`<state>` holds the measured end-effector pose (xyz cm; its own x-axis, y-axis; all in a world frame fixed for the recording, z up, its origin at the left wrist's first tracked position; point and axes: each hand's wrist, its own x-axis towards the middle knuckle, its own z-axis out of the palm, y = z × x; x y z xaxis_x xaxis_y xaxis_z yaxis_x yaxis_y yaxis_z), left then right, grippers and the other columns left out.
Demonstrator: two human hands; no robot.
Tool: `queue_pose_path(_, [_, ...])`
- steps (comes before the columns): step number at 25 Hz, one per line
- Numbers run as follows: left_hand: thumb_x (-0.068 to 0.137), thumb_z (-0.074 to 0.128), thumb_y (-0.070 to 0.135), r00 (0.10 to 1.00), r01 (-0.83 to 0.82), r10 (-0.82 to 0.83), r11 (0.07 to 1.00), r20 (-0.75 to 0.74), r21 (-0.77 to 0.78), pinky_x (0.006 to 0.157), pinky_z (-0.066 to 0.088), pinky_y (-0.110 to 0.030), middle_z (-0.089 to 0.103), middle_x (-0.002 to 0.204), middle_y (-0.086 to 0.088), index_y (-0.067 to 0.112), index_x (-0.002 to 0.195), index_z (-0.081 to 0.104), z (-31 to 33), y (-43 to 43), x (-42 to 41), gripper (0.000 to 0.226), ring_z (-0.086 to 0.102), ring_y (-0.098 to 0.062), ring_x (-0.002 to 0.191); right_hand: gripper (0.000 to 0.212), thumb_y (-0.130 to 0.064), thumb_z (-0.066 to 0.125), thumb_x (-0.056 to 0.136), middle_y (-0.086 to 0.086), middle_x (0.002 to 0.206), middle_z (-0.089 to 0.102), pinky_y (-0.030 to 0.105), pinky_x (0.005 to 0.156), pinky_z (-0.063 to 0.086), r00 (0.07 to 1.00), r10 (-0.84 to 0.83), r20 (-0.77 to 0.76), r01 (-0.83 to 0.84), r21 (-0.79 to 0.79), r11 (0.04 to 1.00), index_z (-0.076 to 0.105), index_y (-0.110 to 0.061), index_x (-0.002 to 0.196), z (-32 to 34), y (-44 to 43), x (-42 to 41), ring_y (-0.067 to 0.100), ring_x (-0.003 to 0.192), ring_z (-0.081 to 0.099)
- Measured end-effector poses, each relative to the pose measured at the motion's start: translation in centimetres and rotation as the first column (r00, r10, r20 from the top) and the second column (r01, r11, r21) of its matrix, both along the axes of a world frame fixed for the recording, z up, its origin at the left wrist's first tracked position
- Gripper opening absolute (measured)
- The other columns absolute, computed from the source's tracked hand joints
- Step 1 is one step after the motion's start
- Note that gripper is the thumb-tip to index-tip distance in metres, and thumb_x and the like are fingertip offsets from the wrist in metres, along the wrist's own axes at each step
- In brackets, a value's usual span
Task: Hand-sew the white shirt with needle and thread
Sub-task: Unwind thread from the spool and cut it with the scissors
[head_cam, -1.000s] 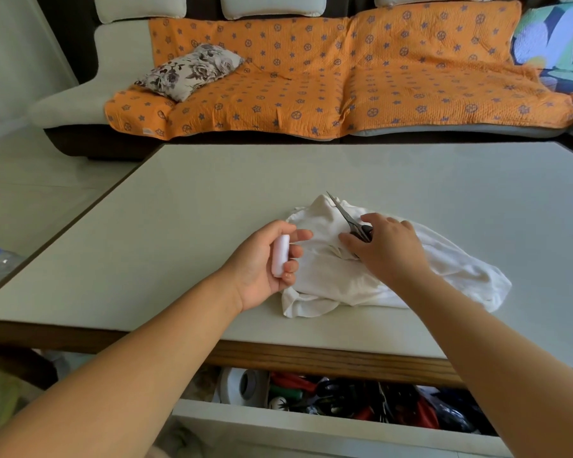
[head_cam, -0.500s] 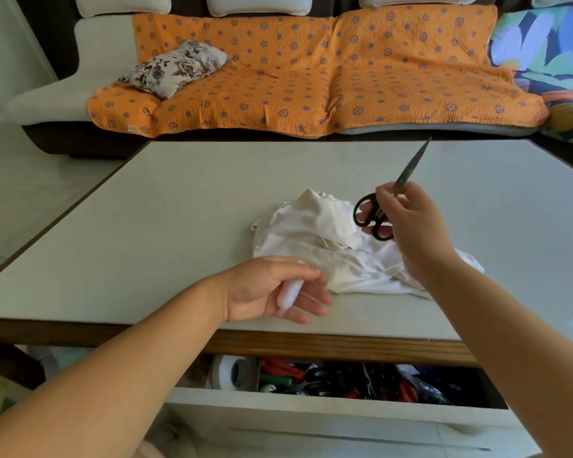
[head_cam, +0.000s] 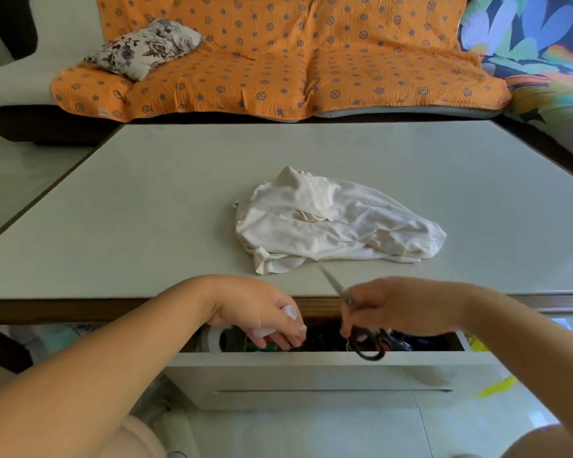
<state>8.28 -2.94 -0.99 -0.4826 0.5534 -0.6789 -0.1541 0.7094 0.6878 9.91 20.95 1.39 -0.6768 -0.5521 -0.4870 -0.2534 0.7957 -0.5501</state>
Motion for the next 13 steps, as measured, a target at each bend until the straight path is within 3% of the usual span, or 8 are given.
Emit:
queue_pose_path(2, [0.099, 0.056, 0.032, 0.998, 0.015, -0.021, 0.996, -0.067, -0.085, 0.103, 0.050, -0.038, 0.065, 0.123, 0.002, 0.021, 0.111, 0.065, -0.4, -0.1, 0.5, 0.018, 0.061, -0.009, 0.113, 0.020, -0.031, 0.041, 0.101, -0.012, 0.092, 0.060, 0.025, 0.076, 0.046, 0.998, 0.069, 0.000, -0.068, 0.154, 0.986, 0.060, -0.030, 0.100, -1.1, -0.6, 0.9, 0.009, 0.080, 0.056])
queue_pose_path(5, [0.098, 0.056, 0.038, 0.986, 0.083, -0.110, 0.977, -0.128, -0.197, 0.091, 0.053, -0.030, 0.058, 0.098, 0.012, 0.022, 0.113, 0.065, -0.9, -0.1, 1.1, 0.024, 0.053, -0.003, 0.089, 0.022, -0.031, 0.039, 0.101, -0.002, 0.105, 0.064, 0.036, 0.087, 0.046, 0.997, 0.082, 0.005, -0.081, 0.256, 0.963, 0.059, -0.024, 0.105, -2.6, -1.2, 1.1, 0.022, 0.095, 0.059])
queue_pose_path(7, [0.098, 0.056, 0.039, 0.984, 0.094, -0.125, 0.970, -0.125, -0.226, 0.084, 0.050, -0.027, 0.056, 0.092, 0.011, 0.023, 0.106, 0.064, -1.3, -0.1, 1.2, 0.019, 0.052, -0.003, 0.084, 0.022, -0.032, 0.039, 0.101, 0.001, 0.099, 0.064, 0.035, 0.078, 0.048, 0.995, 0.090, 0.033, -0.096, 0.273, 0.957, 0.058, -0.023, 0.105, -2.9, -1.2, 0.8, 0.022, 0.083, 0.057])
queue_pose_path(9, [0.099, 0.055, 0.036, 0.992, 0.076, -0.094, 0.976, -0.079, -0.205, 0.088, 0.051, -0.031, 0.061, 0.098, 0.009, 0.021, 0.105, 0.061, -1.5, -0.3, 1.1, 0.017, 0.058, -0.005, 0.090, 0.020, -0.032, 0.039, 0.101, -0.001, 0.086, 0.058, 0.029, 0.065, 0.044, 0.992, 0.099, 0.076, -0.116, 0.269, 0.956, 0.059, -0.025, 0.102, -2.8, -1.2, 0.4, 0.017, 0.069, 0.051])
queue_pose_path(11, [0.101, 0.051, 0.033, 0.998, 0.062, -0.059, 0.984, 0.019, -0.164, 0.095, 0.053, -0.038, 0.068, 0.114, 0.001, 0.017, 0.107, 0.058, -1.5, -0.4, 0.9, 0.019, 0.066, -0.011, 0.105, 0.019, -0.033, 0.042, 0.100, -0.001, 0.083, 0.058, 0.025, 0.063, 0.044, 0.990, 0.100, 0.097, -0.121, 0.245, 0.962, 0.060, -0.028, 0.099, -2.9, -1.2, 0.3, 0.014, 0.066, 0.052])
queue_pose_path(13, [0.103, 0.048, 0.032, 0.995, 0.077, -0.066, 0.980, 0.070, -0.182, 0.095, 0.055, -0.044, 0.069, 0.118, -0.008, 0.010, 0.111, 0.058, -2.0, -0.4, 0.9, 0.026, 0.068, -0.017, 0.105, 0.017, -0.034, 0.046, 0.099, -0.003, 0.080, 0.062, 0.020, 0.062, 0.044, 0.997, 0.059, 0.048, -0.067, 0.171, 0.983, 0.062, -0.029, 0.098, -3.2, -1.3, 0.3, 0.008, 0.064, 0.054])
